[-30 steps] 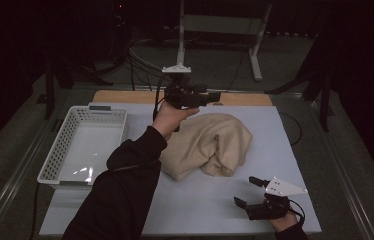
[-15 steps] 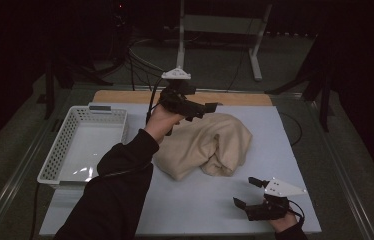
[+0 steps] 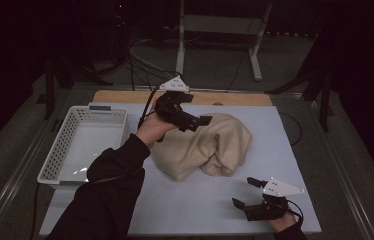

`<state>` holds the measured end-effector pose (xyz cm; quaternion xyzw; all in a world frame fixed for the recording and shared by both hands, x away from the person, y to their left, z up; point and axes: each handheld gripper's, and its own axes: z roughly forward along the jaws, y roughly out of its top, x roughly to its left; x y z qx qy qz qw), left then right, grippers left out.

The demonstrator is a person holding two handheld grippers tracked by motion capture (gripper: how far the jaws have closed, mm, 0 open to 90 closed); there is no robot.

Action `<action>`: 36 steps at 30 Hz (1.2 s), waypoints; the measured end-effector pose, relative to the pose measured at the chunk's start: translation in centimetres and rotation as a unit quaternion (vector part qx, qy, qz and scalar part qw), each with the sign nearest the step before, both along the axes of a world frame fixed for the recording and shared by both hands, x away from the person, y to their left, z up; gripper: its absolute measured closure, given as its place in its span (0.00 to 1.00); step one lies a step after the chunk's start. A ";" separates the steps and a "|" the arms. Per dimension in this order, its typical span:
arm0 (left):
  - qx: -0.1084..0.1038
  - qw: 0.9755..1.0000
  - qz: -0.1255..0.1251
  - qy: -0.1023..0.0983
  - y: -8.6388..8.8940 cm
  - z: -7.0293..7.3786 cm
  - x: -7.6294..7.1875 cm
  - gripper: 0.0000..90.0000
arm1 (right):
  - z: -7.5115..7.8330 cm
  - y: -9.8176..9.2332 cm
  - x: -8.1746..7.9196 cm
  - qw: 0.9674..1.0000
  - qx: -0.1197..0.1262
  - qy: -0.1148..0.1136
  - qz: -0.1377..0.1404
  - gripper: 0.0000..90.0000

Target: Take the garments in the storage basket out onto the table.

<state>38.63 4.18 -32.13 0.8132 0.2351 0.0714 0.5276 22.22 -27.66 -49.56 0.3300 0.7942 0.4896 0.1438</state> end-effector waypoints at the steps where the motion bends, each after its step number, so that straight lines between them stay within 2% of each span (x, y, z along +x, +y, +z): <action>1: 0.001 1.000 -0.001 -0.002 0.0 -0.1 -0.2 0.00 | 0.0 0.0 0.0 1.000 0.000 0.000 0.000 0.10; 5: 0.011 1.000 -0.006 -0.007 0.2 -0.5 -0.7 0.00 | -0.1 0.1 0.0 1.000 -0.002 0.000 0.002 0.10; 13: 0.015 1.000 -0.010 0.003 0.7 -1.8 -2.1 0.00 | -0.1 0.2 0.0 1.000 -0.004 0.002 0.003 0.10; 15: 0.019 1.000 -0.011 -0.005 0.9 -2.1 -2.5 0.00 | -0.1 0.2 0.0 1.000 -0.003 0.001 0.004 0.10; 18: 0.024 1.000 -0.016 -0.004 1.2 -2.7 -3.0 0.00 | -0.1 0.2 0.0 1.000 -0.004 0.001 0.004 0.10; 24: 0.021 1.000 -0.022 -0.001 1.7 -3.9 -4.1 0.00 | -0.1 0.2 0.0 1.000 -0.004 0.000 0.004 0.10; 27: 0.027 0.999 -0.022 -0.006 1.9 -4.6 -4.7 0.00 | -0.1 0.2 0.0 1.000 -0.004 -0.001 0.004 0.10; 36: 0.038 0.999 -0.037 0.001 2.5 -7.0 -6.6 0.00 | -0.1 0.2 0.0 1.000 -0.006 0.000 0.004 0.10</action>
